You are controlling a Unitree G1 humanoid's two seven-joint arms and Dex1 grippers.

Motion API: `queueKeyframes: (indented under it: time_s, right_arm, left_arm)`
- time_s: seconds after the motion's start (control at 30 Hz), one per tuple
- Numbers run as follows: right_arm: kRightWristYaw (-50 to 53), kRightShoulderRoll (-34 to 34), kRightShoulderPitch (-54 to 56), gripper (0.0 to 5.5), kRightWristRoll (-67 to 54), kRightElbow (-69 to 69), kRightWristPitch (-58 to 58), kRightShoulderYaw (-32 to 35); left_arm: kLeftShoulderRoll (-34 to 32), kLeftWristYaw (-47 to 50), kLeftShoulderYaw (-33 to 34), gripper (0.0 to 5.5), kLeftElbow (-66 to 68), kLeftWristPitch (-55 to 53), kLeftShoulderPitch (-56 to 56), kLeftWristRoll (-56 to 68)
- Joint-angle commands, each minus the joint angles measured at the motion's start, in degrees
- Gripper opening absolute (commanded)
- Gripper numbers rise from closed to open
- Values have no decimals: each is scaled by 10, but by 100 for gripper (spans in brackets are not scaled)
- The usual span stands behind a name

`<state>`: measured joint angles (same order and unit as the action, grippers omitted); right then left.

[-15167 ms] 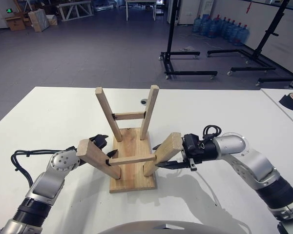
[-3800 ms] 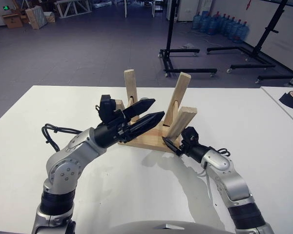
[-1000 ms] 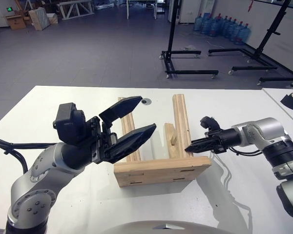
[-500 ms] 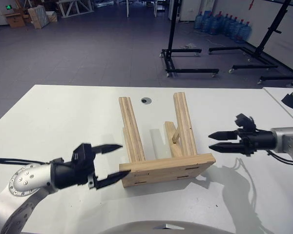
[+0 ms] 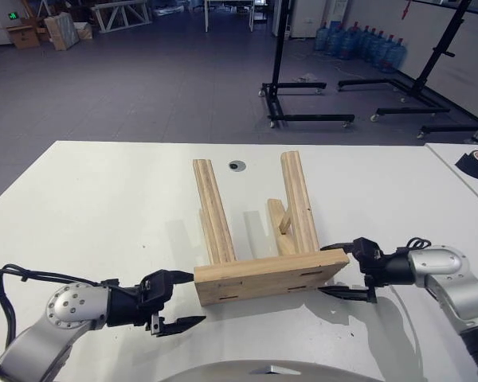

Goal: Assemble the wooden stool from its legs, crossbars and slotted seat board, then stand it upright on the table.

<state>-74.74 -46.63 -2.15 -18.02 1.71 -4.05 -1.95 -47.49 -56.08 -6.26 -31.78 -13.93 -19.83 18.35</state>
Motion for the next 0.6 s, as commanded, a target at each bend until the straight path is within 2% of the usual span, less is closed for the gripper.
queueKeyframes:
  time_s: [0.03, 0.47, 0.6]
  right_arm:
    - [1, 9, 4, 430, 2, 14, 11, -6]
    - [-21, 23, 31, 178, 24, 36, 34, -53]
    - [-31, 21, 41, 150, 23, 49, 40, -52]
  left_arm:
    - [17, 5, -20, 371, 25, 17, 26, -20]
    - [42, 20, -64, 371, 58, 20, 50, -60]
    - [42, 19, -64, 371, 67, 29, 53, -61]
